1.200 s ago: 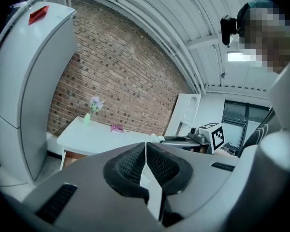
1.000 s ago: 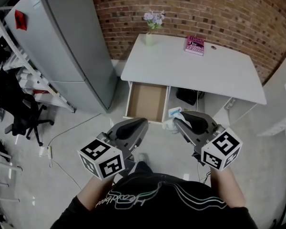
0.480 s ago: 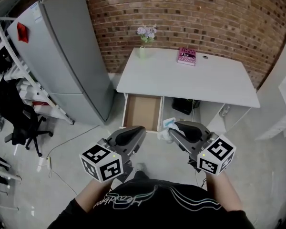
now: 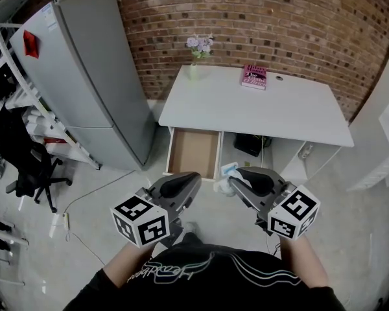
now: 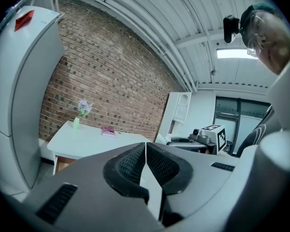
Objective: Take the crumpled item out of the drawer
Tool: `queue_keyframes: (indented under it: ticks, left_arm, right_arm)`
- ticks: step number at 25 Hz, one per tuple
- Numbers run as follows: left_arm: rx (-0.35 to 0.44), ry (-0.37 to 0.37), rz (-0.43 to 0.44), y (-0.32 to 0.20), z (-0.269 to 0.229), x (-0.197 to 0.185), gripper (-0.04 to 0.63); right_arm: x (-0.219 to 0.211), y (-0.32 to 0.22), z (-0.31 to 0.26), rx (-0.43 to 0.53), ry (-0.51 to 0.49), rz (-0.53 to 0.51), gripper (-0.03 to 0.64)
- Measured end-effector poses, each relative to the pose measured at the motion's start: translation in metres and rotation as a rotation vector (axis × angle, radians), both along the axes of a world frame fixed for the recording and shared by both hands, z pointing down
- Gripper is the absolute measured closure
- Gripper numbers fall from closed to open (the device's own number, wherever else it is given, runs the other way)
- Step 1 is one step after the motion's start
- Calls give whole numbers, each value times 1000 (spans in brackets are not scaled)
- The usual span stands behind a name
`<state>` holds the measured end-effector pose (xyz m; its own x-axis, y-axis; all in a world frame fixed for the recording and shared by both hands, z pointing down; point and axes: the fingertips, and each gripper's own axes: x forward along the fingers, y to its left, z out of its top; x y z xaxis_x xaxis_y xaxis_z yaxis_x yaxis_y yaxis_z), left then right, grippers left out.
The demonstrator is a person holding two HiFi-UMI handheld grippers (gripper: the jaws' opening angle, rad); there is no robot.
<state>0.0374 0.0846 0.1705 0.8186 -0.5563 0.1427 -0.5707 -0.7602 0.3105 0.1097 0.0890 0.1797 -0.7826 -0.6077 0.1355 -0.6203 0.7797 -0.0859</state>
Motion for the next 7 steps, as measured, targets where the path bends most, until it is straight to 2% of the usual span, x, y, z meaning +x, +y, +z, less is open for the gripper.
queue_keyframes:
  ticks: [7]
  left_arm:
    - [-10, 2, -15, -4, 2, -10, 568]
  right_arm:
    - [-7, -3, -1, -3, -1, -1, 515]
